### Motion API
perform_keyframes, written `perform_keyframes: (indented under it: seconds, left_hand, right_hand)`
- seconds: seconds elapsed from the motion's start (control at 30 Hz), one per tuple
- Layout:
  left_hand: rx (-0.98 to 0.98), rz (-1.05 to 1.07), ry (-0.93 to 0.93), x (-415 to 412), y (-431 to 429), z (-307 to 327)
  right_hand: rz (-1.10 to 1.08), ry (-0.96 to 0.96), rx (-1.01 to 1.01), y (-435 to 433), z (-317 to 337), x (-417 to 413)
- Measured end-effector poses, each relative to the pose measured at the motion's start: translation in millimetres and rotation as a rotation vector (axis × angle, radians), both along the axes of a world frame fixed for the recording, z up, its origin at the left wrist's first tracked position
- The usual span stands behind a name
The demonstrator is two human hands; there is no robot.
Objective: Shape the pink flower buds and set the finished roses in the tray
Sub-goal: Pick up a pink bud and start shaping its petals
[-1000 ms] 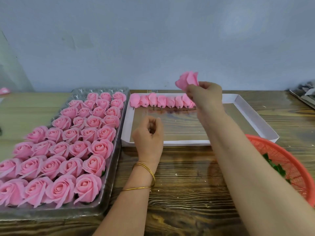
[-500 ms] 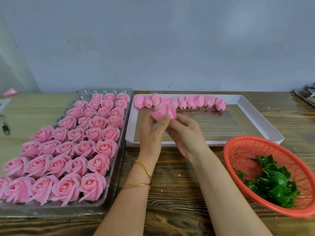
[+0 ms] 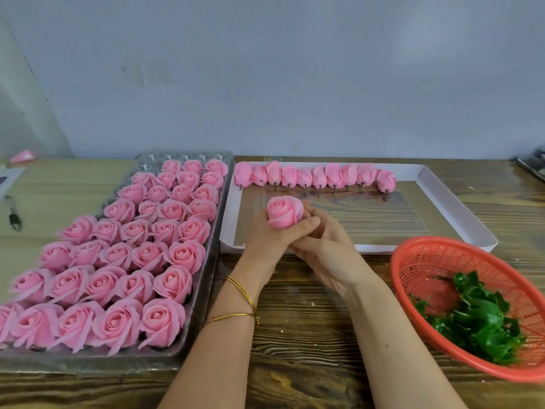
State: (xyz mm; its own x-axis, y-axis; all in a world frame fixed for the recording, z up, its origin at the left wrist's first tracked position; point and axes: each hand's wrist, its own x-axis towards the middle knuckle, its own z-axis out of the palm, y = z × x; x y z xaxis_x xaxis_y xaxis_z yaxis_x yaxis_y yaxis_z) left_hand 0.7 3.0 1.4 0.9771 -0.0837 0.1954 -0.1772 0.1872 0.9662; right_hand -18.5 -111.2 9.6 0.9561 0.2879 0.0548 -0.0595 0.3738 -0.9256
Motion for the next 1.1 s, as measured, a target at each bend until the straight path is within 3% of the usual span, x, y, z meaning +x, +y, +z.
perform_keyframes:
  seconds: [0.23,0.47,0.77,1.1]
  left_hand:
    - [0.068,0.126,0.008,0,-2,3]
    - [0.281,0.242,-0.142,-3,-12,3]
    - [0.414,0.251,-0.182,-2,-11,-3]
    - [0.395,0.291,-0.156,-2,-14,-2]
  right_hand:
    - [-0.153,-0.031,-0.103,-6,-1,4]
    - [-0.355,-0.064,-0.199,-5,2,7]
    - [-0.302,-0.073,-0.386,0,10,9]
    - [-0.273,-0.052,-0.361,3,12,20]
